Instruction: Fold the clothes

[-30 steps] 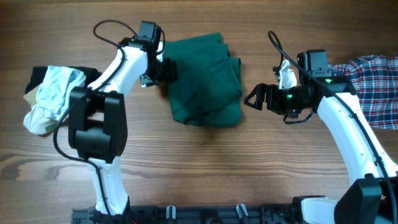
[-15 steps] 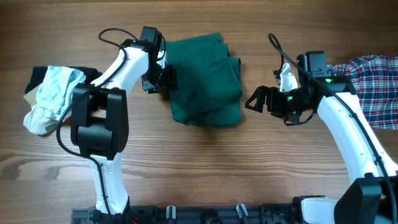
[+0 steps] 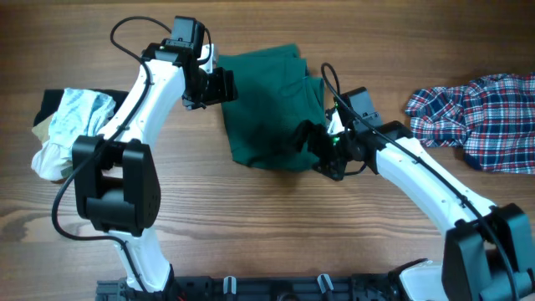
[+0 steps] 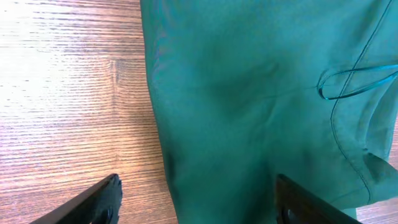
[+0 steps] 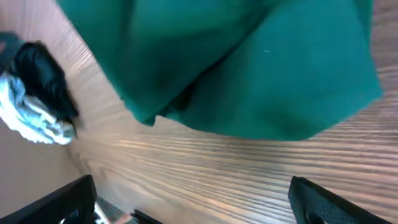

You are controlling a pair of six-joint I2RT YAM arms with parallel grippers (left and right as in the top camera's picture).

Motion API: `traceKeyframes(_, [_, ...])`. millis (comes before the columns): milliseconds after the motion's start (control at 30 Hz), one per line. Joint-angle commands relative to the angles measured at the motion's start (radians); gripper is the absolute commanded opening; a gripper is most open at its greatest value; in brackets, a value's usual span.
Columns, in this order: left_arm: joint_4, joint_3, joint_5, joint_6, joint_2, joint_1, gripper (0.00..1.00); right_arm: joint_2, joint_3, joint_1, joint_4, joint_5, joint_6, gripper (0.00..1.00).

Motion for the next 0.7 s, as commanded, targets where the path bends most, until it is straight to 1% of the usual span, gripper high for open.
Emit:
traceKeyframes(0, [0.002,0.005,0.015,0.027,-0.006,0.002,0.79,0.085,-0.039,0.003,0.046,-0.008,0.120,1.00])
traceKeyframes(100, [0.002,0.005,0.015,0.029,-0.006,0.002,0.79,0.154,-0.045,0.003,0.121,-0.076,0.168,1.00])
traceKeyframes(233, [0.001,0.005,0.015,0.049,-0.006,0.002,0.79,0.213,-0.045,0.021,0.228,-0.084,0.264,1.00])
traceKeyframes(333, [-0.002,0.005,0.016,0.049,-0.006,0.002,0.79,0.237,-0.045,0.026,0.324,-0.061,0.342,1.00])
traceKeyframes(433, [-0.003,0.005,0.016,0.050,-0.006,0.002,0.79,0.240,-0.045,0.026,0.397,0.015,0.394,1.00])
traceKeyframes(533, [-0.003,0.005,0.016,0.049,-0.006,0.002,0.79,0.240,-0.045,0.026,0.403,0.058,0.388,0.99])
traceKeyframes(600, [-0.003,0.005,0.016,0.049,-0.006,0.002,0.79,0.241,-0.045,0.026,0.394,0.091,0.358,0.99])
traceKeyframes(633, [-0.003,0.005,0.016,0.049,-0.006,0.002,0.79,0.241,-0.045,0.026,0.381,0.105,0.355,0.96])
traceKeyframes(667, [-0.003,0.005,0.016,0.049,-0.006,0.002,0.79,0.241,-0.045,0.026,0.365,0.120,0.356,0.88])
